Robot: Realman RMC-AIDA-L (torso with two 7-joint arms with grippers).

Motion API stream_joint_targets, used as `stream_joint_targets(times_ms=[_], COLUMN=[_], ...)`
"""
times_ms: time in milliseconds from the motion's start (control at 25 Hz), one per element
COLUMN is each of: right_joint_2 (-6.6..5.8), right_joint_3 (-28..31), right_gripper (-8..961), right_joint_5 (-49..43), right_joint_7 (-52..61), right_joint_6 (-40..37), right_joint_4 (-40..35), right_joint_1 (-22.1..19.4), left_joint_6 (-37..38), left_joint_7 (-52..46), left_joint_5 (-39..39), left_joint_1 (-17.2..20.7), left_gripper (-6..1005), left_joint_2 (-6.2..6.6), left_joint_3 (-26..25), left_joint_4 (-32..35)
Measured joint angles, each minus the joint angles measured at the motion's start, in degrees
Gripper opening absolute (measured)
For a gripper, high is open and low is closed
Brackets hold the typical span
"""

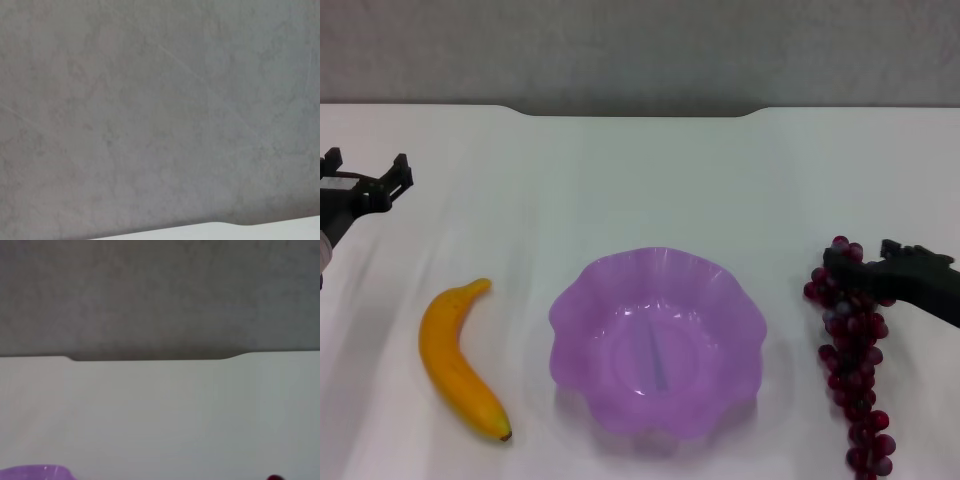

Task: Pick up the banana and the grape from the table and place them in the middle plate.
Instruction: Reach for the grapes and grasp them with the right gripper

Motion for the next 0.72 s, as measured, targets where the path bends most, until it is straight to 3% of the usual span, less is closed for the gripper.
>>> stream_joint_targets(times_ms=[720], right_joint_2=[0.01], right_joint_3=[-3.12], right_gripper=[879], right_joint_5=[1.67], right_joint_7=[0.03], right_joint_6=[-2.65], right_joint_4=[11.28], right_joint_1=[4.56], left_joint_6=[0.05], left_joint_7=[0.00], left_joint_5=[0.00], left_joint_1=[-0.50], left_gripper=[879], left_joint_2=[0.00], left_joint_3=[-0.11], left_joint_4=[0.18])
